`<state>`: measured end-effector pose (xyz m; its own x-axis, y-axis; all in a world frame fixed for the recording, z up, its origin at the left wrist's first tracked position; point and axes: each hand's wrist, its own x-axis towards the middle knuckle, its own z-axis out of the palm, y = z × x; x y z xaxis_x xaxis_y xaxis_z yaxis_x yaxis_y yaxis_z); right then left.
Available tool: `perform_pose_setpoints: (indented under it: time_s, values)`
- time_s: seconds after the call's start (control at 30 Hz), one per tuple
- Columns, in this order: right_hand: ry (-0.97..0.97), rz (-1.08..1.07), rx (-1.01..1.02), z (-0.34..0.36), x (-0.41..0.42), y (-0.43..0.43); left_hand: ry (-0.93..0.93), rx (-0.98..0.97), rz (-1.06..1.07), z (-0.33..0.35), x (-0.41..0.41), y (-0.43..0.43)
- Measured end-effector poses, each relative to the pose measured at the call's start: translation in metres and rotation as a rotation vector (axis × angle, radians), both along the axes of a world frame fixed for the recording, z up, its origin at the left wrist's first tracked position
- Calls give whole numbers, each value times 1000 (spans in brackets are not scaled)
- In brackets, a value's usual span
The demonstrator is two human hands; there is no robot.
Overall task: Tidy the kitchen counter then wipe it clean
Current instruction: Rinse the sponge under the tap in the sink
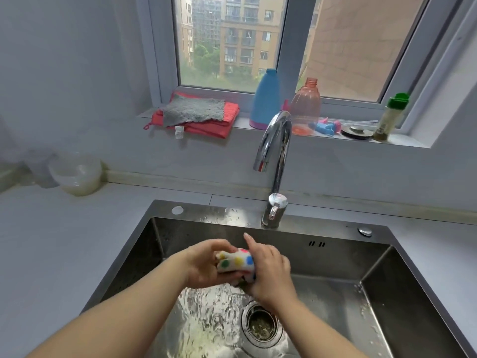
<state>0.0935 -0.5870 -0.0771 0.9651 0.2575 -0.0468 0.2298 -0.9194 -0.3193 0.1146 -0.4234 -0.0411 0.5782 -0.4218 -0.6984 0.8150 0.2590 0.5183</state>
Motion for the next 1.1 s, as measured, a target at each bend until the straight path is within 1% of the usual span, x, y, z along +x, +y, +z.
perform_pose_setpoints:
  time_s: [0.03, 0.07, 0.1, 0.17, 0.23, 0.3, 0.37, 0.5, 0.63, 0.9, 0.97, 1.03, 1.1]
  values:
    - [-21, 14, -2, 2, 4, 0, -25, 31, -79, 2, -1, 2]
    - [-20, 43, -1, 5, 7, 2, -76, 112, -182, 4, -2, 2]
    - [1, 79, 1, 7, 9, 4, -147, 240, -299, 4, -2, 1]
    - [86, 128, -2, 11, 9, 10, -342, 596, -499, 3, 1, -4]
    - [152, 107, -22, 14, 8, 17, -557, 926, -647, -3, 5, -9]
    - [169, 77, -22, 15, 8, 22, -706, 1135, -768, -9, 5, -13]
    - [187, 62, -15, 14, 8, 24, -782, 1275, -808, -16, 3, -16]
    - [204, -8, -43, 13, 6, 27, -905, 1499, -766, -22, -5, -23]
    - [218, -84, -83, 13, 3, 30, -1006, 1661, -838, -25, -10, -30]
    - [256, -163, -98, 7, 1, 29, -1163, 1774, -935, -28, -12, -37]
    - [260, -162, -96, 7, 2, 29, -1194, 1791, -913, -29, -11, -34]
    - [285, -160, -46, 6, 6, 29, -1309, 1812, -877, -29, -12, -29]
    - [335, -144, 45, 6, 11, 27, -1550, 1795, -786, -31, -10, -26]
